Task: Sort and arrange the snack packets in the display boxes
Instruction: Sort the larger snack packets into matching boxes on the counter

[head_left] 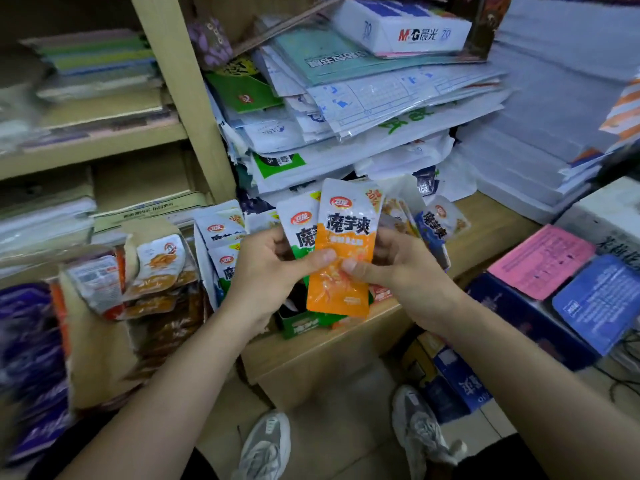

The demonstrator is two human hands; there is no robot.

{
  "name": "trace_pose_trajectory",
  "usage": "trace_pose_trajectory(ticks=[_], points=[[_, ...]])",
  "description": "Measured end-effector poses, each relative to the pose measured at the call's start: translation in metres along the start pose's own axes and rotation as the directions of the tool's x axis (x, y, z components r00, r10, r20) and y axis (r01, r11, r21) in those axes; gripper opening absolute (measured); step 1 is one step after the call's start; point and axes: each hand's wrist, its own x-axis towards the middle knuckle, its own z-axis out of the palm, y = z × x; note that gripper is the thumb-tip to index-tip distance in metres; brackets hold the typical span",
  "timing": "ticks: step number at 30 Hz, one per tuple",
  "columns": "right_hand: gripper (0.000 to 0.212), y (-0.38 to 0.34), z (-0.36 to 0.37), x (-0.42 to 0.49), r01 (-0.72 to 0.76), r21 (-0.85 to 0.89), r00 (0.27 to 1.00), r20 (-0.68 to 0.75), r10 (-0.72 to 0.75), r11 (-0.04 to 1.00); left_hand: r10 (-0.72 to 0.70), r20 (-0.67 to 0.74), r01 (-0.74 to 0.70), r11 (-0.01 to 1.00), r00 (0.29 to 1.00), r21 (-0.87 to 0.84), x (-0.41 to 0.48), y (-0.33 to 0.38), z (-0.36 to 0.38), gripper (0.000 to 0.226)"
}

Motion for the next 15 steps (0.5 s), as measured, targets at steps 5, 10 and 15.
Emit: trace_pose_trajectory(ticks=[5,10,15], points=[[0.031,-0.004,0.029,0.009,0.022,-0.008,0.999,0.031,-0.022,1.0,-0.02,-0.063,0.02,1.0,0.998,-0.015,-0.004,0.007,-0.032,0.022],[0.013,-0.005,0.053,0.019,0.079,-0.023,0.996,-0.026,-0.08,0.997,0.034,-0.174,-0.028,0.999,0.984,0.038,-0.006,0.003,-0.071,0.017],[0.01,-0.009,0.051,0.035,0.129,-0.141,0.941,-0.294,-0.166,0.982,0.159,-0.571,-0.17,0.985,0.805,0.036,-0.002,0.006,-0.107,0.013]])
